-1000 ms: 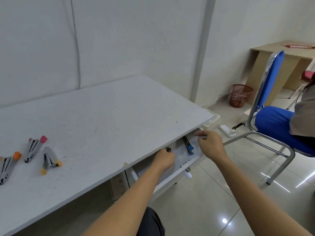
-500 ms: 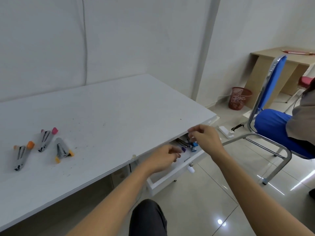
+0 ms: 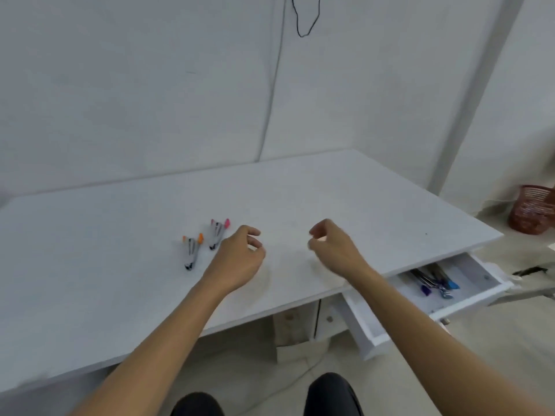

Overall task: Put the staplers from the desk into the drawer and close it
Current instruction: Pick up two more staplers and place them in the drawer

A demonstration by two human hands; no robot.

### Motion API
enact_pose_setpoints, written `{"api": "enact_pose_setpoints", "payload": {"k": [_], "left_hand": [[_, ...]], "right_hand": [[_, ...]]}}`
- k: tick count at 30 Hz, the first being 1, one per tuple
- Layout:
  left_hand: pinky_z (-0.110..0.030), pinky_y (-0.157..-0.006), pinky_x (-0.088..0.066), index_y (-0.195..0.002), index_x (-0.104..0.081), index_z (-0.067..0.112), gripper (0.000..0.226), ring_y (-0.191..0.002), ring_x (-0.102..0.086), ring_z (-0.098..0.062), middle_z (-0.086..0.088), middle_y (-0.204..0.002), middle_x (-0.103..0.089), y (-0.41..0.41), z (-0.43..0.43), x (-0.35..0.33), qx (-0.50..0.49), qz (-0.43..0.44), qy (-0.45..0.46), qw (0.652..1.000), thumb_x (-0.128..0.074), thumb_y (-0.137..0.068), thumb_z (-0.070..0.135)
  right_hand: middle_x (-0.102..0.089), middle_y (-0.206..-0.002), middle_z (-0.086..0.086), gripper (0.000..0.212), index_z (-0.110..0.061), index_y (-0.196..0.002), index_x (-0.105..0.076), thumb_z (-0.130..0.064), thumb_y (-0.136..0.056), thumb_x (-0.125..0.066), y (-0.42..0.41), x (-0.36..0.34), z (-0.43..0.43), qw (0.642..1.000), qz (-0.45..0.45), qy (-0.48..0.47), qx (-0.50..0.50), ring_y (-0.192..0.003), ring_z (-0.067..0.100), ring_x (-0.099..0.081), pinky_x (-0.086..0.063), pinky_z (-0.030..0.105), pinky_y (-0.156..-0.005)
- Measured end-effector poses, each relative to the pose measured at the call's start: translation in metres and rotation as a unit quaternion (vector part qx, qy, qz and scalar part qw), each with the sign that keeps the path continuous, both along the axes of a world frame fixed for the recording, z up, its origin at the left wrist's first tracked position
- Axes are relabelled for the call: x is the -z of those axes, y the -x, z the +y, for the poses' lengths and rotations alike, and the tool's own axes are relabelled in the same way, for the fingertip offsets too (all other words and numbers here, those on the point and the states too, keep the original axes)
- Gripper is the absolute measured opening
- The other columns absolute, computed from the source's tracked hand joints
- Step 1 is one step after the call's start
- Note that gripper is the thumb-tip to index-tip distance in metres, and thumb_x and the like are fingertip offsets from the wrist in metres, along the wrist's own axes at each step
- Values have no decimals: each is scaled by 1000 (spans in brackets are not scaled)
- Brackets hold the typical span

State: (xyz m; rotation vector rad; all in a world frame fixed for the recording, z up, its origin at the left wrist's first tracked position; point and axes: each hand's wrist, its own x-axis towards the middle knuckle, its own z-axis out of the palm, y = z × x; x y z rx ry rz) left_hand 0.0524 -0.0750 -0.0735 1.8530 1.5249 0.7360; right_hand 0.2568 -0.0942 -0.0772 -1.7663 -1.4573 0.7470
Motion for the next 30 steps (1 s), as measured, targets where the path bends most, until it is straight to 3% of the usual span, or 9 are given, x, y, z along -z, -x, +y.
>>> {"api": "enact_pose_setpoints", "payload": {"k": [3,5,8,13,18,20,23,27,30], "left_hand": [[-39,-97,-44,-127,-50,24,41,-110,-58,-16,8,-118,-60,41,14,0,-51,79,-37,995,-56,-87,25],[-41,-98,-35,-132,-48,24,47,-119,-52,-21,7,-128,-56,60,25,1,-77,166,-67,981,-56,-86,29],[-44,-99,-32,-135,-45,22,50,-123,-52,-23,2,-134,-57,75,40,2,-84,196,-65,975,-55,-86,31],[-43,-95,-32,-130,-47,17,46,-116,-55,-28,-3,-122,-65,72,64,10,-60,278,-61,957,-48,-89,38],[-44,-99,-32,-125,-50,12,43,-112,-57,-30,-11,-121,-60,52,88,20,-43,407,-123,904,-47,-91,38],[-43,-96,-37,-126,-47,8,41,-107,-59,-31,-14,-124,-53,43,94,24,-25,400,-124,908,-50,-93,32],[-39,-80,-47,-122,-44,1,38,-103,-56,-35,-20,-123,-46,24,93,29,-11,277,-93,956,-54,-93,23],[-40,-73,-48,-120,-39,1,39,-93,-57,-34,-22,-118,-46,-13,74,27,9,175,-31,984,-53,-94,27],[-34,-70,-46,-133,-31,4,54,-90,-56,-26,-16,-121,-49,-49,55,13,65,149,64,985,-54,-93,33]], "right_hand": [[-46,-142,10,47,-21,-135,-47,-37,-92,-59,55,14,9,994,-50,37,-93,-122,27,-52,-39,33,-93],[-38,-151,9,58,-27,-145,-37,-50,-93,-52,83,21,15,986,-119,24,-111,-131,34,-45,-40,42,-104],[-32,-161,2,63,-39,-155,-23,-60,-97,-35,115,27,26,966,-232,-11,-115,-135,37,-42,-37,49,-109],[-63,-134,-5,44,-33,-143,-49,-38,-103,-31,122,48,35,931,-328,-115,-112,-117,25,-52,-41,39,-94],[-61,-115,1,30,-20,-121,-50,-19,-92,-43,94,52,25,931,-333,-136,-66,-100,25,-53,-44,37,-85],[-59,-115,1,31,-17,-123,-49,-28,-94,-43,74,50,20,941,-322,-93,-40,-98,24,-53,-45,36,-82],[-58,-112,7,32,-12,-115,-49,-36,-96,-41,39,36,9,945,-324,21,-36,-92,24,-51,-43,37,-76],[-57,-94,5,39,-7,-105,-53,-43,-98,-40,-10,14,-17,971,-202,125,-14,-76,21,-51,-38,35,-65],[-53,-80,5,23,-9,-92,-54,-29,-95,-44,-50,8,-44,983,103,144,55,-64,19,-50,-40,35,-64]]}}
